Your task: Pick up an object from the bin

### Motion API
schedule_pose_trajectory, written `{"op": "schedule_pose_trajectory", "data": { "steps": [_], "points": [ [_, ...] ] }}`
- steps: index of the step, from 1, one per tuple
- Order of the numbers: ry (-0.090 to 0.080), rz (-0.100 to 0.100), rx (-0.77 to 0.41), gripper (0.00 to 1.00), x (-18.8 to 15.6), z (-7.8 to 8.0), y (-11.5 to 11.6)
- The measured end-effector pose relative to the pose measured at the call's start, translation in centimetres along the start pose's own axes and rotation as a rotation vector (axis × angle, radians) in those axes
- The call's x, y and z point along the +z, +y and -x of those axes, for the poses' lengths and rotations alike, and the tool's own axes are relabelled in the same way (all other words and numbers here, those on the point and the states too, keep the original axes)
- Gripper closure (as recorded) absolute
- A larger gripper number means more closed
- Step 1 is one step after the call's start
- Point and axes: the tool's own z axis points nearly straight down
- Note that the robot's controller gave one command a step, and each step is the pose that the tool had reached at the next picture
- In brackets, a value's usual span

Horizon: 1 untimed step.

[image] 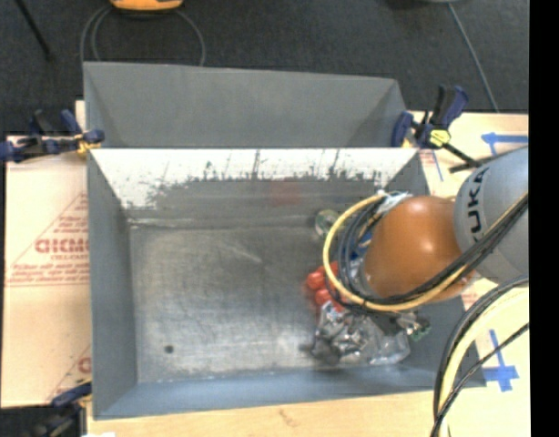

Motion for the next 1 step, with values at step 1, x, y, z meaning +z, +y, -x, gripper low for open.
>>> {"op": "schedule_pose_trajectory", "data": {
  "steps": [1],
  "points": [
    [-0.008,-0.004,-0.001,0.00,-0.01,0.17,-0.08]
  ]
}}
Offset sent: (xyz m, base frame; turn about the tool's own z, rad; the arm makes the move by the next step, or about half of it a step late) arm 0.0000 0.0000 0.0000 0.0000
